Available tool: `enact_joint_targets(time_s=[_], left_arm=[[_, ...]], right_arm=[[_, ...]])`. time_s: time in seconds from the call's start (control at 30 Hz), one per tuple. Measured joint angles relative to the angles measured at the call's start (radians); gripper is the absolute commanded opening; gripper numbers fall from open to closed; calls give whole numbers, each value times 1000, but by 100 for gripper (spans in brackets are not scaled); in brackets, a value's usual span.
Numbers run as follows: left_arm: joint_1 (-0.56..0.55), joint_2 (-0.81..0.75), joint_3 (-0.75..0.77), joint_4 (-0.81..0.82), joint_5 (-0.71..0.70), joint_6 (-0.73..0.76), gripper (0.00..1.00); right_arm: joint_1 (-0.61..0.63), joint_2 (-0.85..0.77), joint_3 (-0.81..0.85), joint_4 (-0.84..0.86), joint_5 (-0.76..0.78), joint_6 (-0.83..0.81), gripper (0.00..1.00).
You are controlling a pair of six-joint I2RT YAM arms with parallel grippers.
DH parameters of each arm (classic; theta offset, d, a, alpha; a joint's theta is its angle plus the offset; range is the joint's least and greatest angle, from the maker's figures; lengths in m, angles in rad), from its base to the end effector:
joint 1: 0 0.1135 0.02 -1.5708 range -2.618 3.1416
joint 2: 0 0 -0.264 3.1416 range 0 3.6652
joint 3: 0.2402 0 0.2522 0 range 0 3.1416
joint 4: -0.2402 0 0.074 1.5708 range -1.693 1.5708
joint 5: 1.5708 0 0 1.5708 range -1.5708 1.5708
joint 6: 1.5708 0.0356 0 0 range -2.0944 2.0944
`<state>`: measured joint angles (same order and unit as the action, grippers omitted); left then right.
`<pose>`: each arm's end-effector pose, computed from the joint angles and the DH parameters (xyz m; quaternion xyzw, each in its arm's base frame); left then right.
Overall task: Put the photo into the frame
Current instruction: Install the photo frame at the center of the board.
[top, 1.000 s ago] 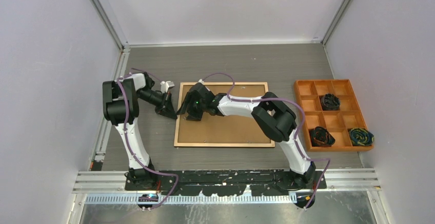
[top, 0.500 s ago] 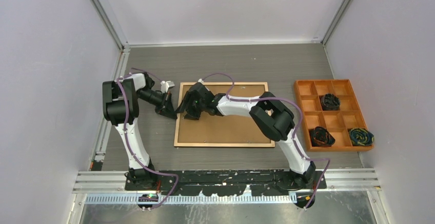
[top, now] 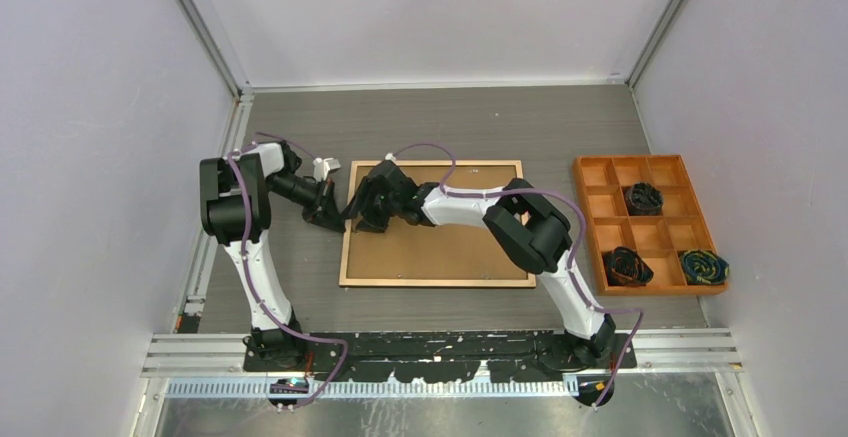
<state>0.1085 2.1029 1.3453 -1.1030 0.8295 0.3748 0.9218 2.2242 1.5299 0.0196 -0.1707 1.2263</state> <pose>0.3459 0.0113 0.1223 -0.0626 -0.9053 0.4188 0.0329 0.2927 0.3959 0.1444 0.0997 0.8932 0.4161 0.1382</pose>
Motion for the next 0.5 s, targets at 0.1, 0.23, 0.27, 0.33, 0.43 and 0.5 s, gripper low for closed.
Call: enact_joint_targets(time_s=[0.1, 0.23, 0.27, 0.33, 0.43, 0.5], left_arm=[[0, 0, 0, 0, 0, 0, 1], [0, -1, 0, 0, 0, 1, 1], [-1, -2, 0, 0, -2, 2, 1], [-2, -5, 0, 0, -6, 3, 0], [-4, -7, 3, -4, -10, 5, 6], [-3, -7, 11, -10, -14, 6, 11]], right_arm=[[-3, 1, 0, 3, -1, 0, 56], [-14, 1, 0, 3, -5, -2, 56], [-18, 1, 0, 3, -7, -5, 56], [-32, 0, 0, 3, -12, -15, 57], [-63, -3, 0, 0, -17, -33, 59], [-98, -14, -1, -13, -18, -59, 60]])
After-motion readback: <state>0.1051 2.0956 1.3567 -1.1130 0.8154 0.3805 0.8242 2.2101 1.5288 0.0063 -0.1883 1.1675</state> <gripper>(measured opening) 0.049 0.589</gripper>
